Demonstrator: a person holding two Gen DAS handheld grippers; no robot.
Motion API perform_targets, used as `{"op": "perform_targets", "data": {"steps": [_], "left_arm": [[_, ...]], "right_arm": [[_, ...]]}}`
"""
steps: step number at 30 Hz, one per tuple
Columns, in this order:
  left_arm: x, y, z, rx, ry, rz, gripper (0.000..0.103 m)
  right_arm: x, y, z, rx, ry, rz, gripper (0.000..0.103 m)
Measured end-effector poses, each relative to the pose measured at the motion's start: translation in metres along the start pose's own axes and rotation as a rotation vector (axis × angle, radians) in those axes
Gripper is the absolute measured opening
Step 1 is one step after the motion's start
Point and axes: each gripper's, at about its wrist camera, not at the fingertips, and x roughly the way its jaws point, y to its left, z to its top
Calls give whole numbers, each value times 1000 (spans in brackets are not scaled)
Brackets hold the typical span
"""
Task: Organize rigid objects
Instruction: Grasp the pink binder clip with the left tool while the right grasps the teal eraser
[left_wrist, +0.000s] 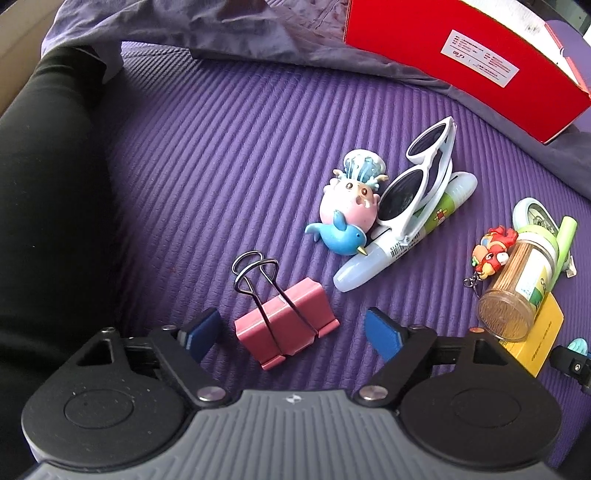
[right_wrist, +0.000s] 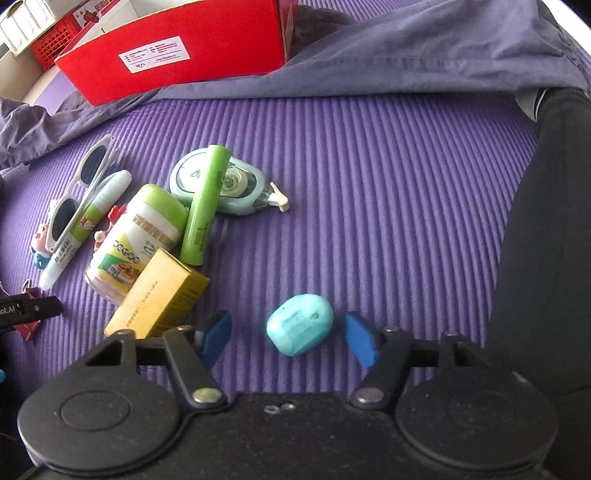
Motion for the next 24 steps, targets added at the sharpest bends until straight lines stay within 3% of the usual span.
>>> {"op": "perform_targets", "data": {"steps": [3,5,10,24], "left_arm": [[-5,-4,-2,23,-20,5,64],[-6,-7,-3,43,-28,5,59],[-6,-7,-4,42,-33,1,59],[-28,-4,-4,34,-55,-54,59]], "right_arm": [[-1,0,0,-14,-9,-16,57],[-2,2,0,-25,-17,-26,53],[-4,4,-1,-44,-30,-26,35],[-26,2,-5,-37,-111,25,35]]}}
